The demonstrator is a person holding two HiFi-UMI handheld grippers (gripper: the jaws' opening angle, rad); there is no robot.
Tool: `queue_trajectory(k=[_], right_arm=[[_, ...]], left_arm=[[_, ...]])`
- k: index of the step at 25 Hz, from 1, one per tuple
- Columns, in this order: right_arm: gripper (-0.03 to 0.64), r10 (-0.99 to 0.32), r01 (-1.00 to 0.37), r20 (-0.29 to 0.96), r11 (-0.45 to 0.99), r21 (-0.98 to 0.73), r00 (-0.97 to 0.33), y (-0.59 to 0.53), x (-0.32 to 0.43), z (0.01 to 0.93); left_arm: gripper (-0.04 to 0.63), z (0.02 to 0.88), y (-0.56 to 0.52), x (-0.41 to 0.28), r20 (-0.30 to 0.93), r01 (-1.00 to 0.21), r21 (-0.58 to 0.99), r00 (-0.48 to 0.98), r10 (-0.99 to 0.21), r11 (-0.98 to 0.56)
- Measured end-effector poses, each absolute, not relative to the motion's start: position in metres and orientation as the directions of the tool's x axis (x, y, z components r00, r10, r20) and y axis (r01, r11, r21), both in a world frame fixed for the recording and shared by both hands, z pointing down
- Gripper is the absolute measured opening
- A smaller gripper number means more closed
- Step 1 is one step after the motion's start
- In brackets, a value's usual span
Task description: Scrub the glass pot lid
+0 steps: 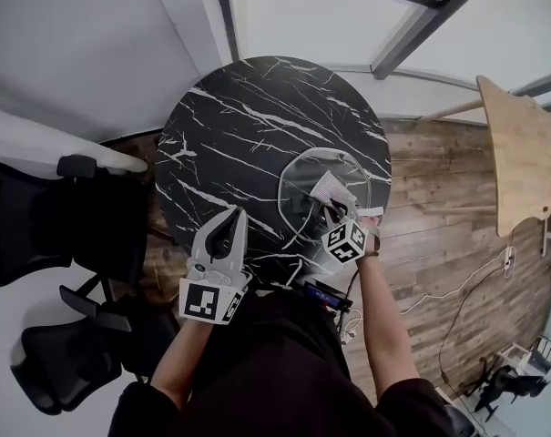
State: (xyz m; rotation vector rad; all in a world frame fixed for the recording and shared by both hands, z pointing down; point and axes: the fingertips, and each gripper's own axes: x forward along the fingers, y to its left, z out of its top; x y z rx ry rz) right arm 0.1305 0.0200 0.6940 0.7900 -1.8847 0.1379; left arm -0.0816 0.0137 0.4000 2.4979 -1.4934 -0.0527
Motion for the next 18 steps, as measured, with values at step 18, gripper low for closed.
queue_trajectory(k=[18], right_arm=[[0.071,-0.436,-0.617,0.862,0.761,0.198,-0.261,0.046,0.113,0.696]], left_arm=[[0.003,0.398,0.027,-0.094,0.073,-0.860,0.219,0.485,-0.872,-0.460]])
